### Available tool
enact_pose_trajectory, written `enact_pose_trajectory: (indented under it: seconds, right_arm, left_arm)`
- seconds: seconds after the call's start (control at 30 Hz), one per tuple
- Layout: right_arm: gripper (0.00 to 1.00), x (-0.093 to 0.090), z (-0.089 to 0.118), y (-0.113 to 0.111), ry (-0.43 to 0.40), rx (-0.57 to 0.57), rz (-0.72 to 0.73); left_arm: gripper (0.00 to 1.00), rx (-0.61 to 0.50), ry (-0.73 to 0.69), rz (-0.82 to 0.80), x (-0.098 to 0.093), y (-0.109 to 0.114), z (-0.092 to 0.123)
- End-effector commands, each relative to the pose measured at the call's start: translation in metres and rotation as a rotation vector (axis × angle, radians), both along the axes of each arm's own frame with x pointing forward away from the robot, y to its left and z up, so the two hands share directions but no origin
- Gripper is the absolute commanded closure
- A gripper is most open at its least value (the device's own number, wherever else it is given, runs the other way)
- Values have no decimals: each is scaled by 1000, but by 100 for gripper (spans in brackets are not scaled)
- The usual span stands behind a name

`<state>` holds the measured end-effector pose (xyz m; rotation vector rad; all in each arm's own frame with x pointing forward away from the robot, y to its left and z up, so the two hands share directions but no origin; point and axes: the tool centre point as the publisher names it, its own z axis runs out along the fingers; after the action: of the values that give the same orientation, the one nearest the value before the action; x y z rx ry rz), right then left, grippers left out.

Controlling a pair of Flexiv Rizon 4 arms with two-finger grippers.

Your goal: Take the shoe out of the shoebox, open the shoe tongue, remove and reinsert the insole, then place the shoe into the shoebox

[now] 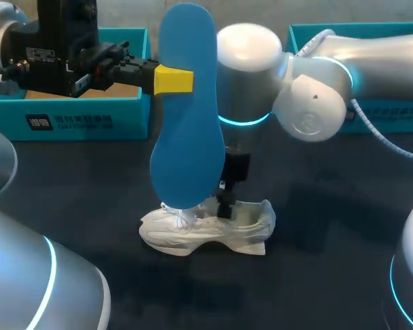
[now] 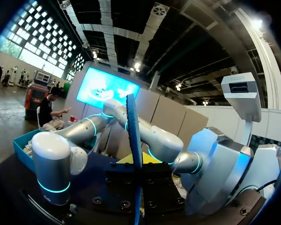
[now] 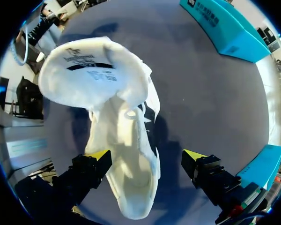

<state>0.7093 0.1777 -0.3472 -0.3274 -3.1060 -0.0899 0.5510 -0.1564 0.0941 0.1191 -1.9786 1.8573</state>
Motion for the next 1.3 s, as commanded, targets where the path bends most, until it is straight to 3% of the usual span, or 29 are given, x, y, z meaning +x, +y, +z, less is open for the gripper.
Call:
enact_pose_trajectory:
  seconds: [0.03,0.2,0.27,0.47,0.5,0.53,0.57,0.67,0.87,0.9,0.93,0.97,1.3]
  right_arm:
    - [0,-1,-17,-1,-4,15,-8]
    - [0,0,-26,-2,7,15,-14]
    - [13,0,-29,-3,12,15,-15]
    - [18,0,-35,-4,24,16,-18]
    - [22,0,-36,-4,27,15,-17]
    - [35,1,-37,-4,34,9,-15]
    - [42,1,-38,-3,37,6,-15]
    - [55,2,-40,-2,42,3,-13]
    - [60,0,-48,-3,69,-7,-15]
    - [64,0,-49,-3,72,-7,-16]
    - [76,-1,-49,-3,74,-7,-16]
    - [98,-2,-49,-3,76,-7,-18]
    - [100,-14,-46,-3,86,-1,-30]
  left_arm:
    - [100,2,0,-2,1,-2,0]
    - [100,2,0,-2,1,-2,0]
    - [100,2,0,-2,1,-2,0]
    - [100,2,0,-2,1,-2,0]
    - [100,2,0,-2,1,-2,0]
    - [100,2,0,-2,1,-2,0]
    - [100,2,0,-2,1,-2,0]
    - [100,2,0,-2,1,-2,0]
    - [100,2,0,-2,1,-2,0]
    - [100,2,0,-2,1,-2,0]
    - [100,2,0,-2,1,-2,0]
    - [100,2,0,-2,1,-2,0]
    - [100,2,0,-2,1,-2,0]
